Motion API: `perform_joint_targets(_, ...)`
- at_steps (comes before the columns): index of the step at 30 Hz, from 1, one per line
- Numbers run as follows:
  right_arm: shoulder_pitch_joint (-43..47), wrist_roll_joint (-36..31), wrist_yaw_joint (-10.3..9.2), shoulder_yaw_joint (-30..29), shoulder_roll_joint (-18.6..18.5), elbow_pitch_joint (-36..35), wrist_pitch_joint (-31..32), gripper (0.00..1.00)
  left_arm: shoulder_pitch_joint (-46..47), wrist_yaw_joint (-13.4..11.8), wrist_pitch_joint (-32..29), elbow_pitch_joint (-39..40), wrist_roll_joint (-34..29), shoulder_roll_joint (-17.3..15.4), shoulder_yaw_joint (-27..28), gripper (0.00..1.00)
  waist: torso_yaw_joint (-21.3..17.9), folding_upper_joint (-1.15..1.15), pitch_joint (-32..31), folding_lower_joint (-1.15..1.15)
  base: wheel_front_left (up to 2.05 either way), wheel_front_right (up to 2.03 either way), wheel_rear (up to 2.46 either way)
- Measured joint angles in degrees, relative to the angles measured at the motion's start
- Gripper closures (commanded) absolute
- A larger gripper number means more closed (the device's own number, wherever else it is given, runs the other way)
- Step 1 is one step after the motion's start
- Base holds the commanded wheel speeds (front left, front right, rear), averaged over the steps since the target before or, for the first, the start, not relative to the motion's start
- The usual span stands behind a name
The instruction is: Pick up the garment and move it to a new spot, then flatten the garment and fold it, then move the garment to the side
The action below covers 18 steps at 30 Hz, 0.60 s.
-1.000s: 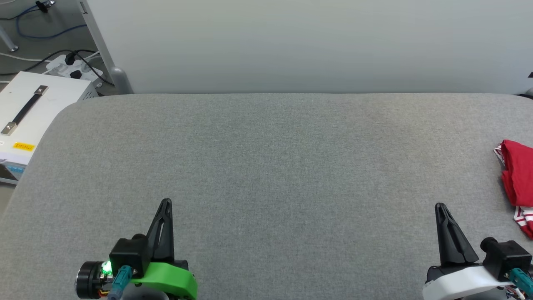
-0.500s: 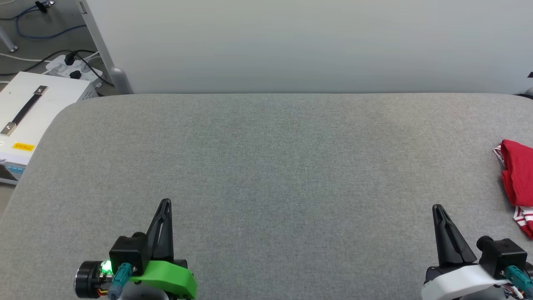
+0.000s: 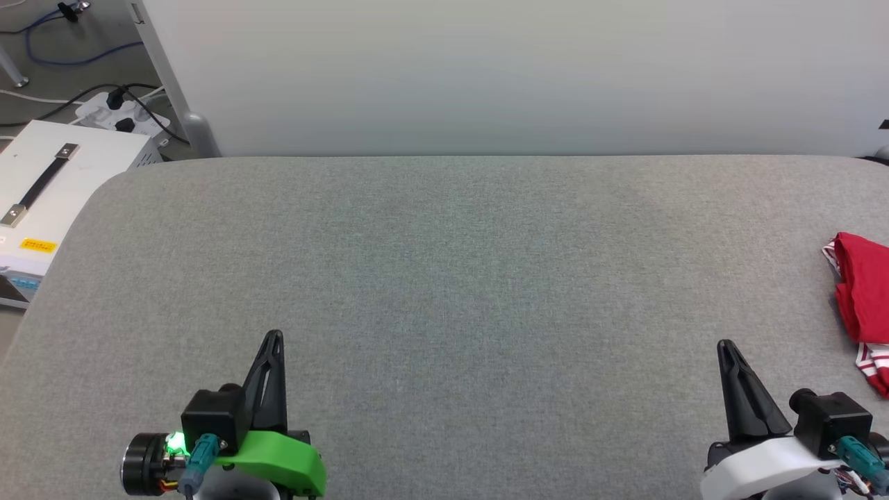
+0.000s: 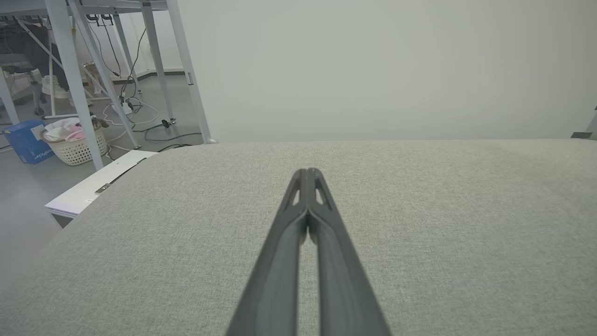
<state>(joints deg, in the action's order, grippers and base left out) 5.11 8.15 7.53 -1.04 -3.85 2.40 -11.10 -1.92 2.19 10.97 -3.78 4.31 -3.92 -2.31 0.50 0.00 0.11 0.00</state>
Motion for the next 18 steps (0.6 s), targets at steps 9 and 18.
perform_joint_targets(9,-0.58,-0.92,0.0,0.11,0.05,-0.12,1.07,1.0,0.02,-0.42,-1.07,0.34,-0.25,0.04,0.21,1.0,-0.05,0.0,-0.01,0.0,0.0,0.0,0.0)
perform_joint_targets(18,-0.91,-2.03,0.0,0.25,0.18,-0.41,2.35,1.0,0.04,-0.44,-2.45,0.7,-0.83,0.16,0.47,1.0,-0.11,0.0,-0.02,0.0,0.0,0.0,0.0)
